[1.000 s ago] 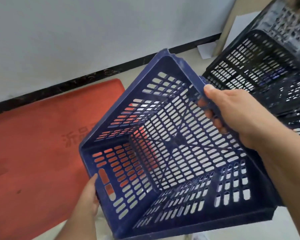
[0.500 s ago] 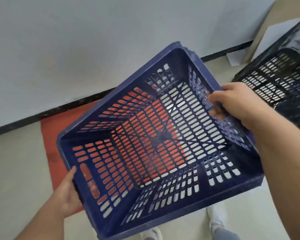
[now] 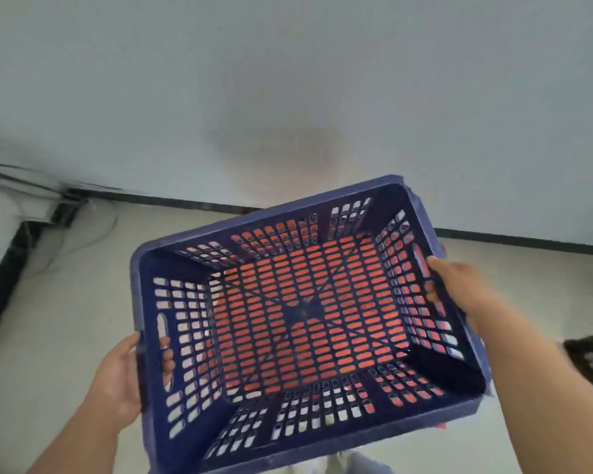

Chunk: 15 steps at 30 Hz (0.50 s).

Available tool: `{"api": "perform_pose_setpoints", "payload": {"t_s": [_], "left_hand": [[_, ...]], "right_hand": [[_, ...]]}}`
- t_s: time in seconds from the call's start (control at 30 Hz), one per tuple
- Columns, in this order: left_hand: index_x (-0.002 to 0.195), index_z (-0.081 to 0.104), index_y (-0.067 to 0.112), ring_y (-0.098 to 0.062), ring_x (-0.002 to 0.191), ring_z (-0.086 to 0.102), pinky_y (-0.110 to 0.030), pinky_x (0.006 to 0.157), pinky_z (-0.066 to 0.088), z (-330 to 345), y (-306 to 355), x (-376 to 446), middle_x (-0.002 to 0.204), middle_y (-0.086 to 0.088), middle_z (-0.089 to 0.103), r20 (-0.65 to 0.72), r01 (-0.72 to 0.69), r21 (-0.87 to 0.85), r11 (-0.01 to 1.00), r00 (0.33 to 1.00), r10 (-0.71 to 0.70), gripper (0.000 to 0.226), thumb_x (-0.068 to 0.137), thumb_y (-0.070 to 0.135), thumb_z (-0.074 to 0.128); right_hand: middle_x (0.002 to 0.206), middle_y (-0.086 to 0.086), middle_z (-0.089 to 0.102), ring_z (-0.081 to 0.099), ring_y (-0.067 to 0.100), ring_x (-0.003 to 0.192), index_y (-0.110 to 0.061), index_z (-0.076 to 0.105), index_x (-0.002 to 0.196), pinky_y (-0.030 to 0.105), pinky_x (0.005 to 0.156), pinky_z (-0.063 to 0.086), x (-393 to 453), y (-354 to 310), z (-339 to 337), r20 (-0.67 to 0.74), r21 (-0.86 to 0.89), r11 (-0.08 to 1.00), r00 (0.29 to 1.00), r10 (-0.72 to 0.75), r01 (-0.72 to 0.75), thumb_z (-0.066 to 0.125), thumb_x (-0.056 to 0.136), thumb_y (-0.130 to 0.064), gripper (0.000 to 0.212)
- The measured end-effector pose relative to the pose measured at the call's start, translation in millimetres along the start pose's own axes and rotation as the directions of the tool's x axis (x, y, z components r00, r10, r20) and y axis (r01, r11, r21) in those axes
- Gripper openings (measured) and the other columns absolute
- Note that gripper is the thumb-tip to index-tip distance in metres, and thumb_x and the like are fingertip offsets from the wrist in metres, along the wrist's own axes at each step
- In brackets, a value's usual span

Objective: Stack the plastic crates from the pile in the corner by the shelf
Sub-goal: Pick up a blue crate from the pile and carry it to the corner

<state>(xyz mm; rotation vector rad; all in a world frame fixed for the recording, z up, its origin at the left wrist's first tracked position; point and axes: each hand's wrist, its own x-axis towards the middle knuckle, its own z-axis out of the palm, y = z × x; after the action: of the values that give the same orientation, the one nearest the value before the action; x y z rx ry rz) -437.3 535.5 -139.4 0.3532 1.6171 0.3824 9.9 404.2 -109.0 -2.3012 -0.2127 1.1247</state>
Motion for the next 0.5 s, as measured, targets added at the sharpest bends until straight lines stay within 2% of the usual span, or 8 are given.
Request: {"api": "perform_pose_setpoints", "payload": {"t_s": [0.13,0.23,0.3,0.37,0.43,0.5], "left_hand": [[0.098,0.060,0.004,-0.033,0.084,0.053,-0.049,0.091,0.042,-45.8,12.7,0.2,0.092,-0.018,0.059,-0.126,-0.050,-0.111,0.993,0.991,0.036,0.040,0.091,0.041,0.045],[0.088,0.060,0.005,-0.026,0.072,0.054,-0.043,0.082,0.046,-86.2,16.0,0.6,0.067,-0.011,0.066,-0.224,-0.095,-0.250,0.964,0.974,0.038,0.035,0.093,0.035,0.044],[0.086,0.060,0.005,-0.022,0.062,0.057,-0.037,0.072,0.048,-116.2,17.4,3.3,0.055,-0.006,0.065,-0.270,-0.111,-0.337,0.935,0.963,0.018,0.036,0.094,0.034,0.040],[0.085,0.059,0.006,-0.017,0.050,0.059,-0.032,0.061,0.051,-148.8,16.4,11.3,0.053,-0.003,0.064,-0.286,-0.116,-0.411,0.904,0.958,-0.007,0.036,0.093,0.035,0.039],[0.084,0.059,0.008,-0.015,0.046,0.058,-0.026,0.050,0.052,-181.5,15.1,21.2,0.054,-0.002,0.063,-0.330,-0.127,-0.471,0.873,0.943,-0.041,0.035,0.093,0.036,0.040],[0.082,0.059,0.010,-0.015,0.045,0.058,-0.024,0.047,0.052,-212.2,12.9,32.2,0.052,-0.001,0.062,-0.381,-0.138,-0.514,0.847,0.921,-0.081,0.037,0.094,0.039,0.038]], "right_hand": [[0.070,0.014,0.064,0.059,0.030,0.065,-0.009,0.063,0.074,0.044,0.072,0.050,6.8,-75.0,63.2,0.132,-0.071,0.988,0.983,-0.127,0.137,0.043,0.095,-0.024,0.033],[0.079,0.018,0.067,0.066,0.036,0.073,-0.010,0.059,0.074,0.047,0.078,0.053,3.4,-127.1,122.7,0.242,-0.214,0.942,0.948,-0.206,0.259,0.039,0.096,-0.019,0.032],[0.076,0.016,0.066,0.062,0.034,0.067,-0.009,0.060,0.077,0.045,0.070,0.051,-1.3,-156.4,166.0,0.282,-0.219,0.932,0.933,-0.223,0.289,0.040,0.096,-0.021,0.031],[0.071,0.012,0.063,0.055,0.029,0.058,-0.008,0.062,0.079,0.040,0.061,0.045,-8.3,-181.9,212.9,0.319,-0.209,0.928,0.918,-0.234,0.309,0.041,0.095,-0.023,0.030],[0.069,0.012,0.062,0.051,0.025,0.056,-0.007,0.063,0.080,0.036,0.057,0.042,-18.7,-206.2,262.4,0.361,-0.216,0.912,0.896,-0.257,0.349,0.042,0.094,-0.024,0.030],[0.070,0.013,0.063,0.051,0.025,0.056,-0.007,0.063,0.081,0.034,0.056,0.041,-32.3,-229.8,311.9,0.410,-0.238,0.887,0.868,-0.278,0.396,0.044,0.095,-0.025,0.030]]}}
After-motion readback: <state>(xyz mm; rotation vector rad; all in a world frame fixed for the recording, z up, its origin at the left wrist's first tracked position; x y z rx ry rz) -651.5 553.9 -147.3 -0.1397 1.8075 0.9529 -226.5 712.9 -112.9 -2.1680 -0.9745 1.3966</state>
